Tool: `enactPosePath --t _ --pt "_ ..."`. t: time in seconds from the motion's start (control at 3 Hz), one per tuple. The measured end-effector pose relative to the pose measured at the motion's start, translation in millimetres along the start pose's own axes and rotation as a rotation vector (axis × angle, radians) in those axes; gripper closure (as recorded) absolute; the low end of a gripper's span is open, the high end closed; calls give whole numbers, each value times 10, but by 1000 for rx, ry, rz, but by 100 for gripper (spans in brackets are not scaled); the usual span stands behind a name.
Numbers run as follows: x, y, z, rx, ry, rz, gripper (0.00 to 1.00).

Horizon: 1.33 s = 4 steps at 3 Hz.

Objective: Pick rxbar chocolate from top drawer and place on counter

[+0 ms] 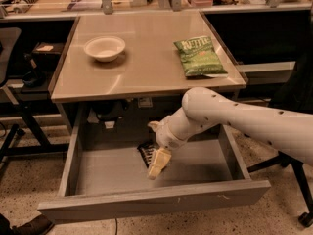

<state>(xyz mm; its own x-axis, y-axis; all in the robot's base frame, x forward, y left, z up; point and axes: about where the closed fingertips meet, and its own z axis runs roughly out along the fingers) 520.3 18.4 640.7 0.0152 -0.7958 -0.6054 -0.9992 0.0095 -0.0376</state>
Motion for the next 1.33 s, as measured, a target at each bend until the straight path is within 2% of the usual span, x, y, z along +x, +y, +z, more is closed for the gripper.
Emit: enactPosePath --t 0.67,1.33 --pt "87 -81 186 2 -28 -5 0" --pt "217 -131 372 0 -47 19 0"
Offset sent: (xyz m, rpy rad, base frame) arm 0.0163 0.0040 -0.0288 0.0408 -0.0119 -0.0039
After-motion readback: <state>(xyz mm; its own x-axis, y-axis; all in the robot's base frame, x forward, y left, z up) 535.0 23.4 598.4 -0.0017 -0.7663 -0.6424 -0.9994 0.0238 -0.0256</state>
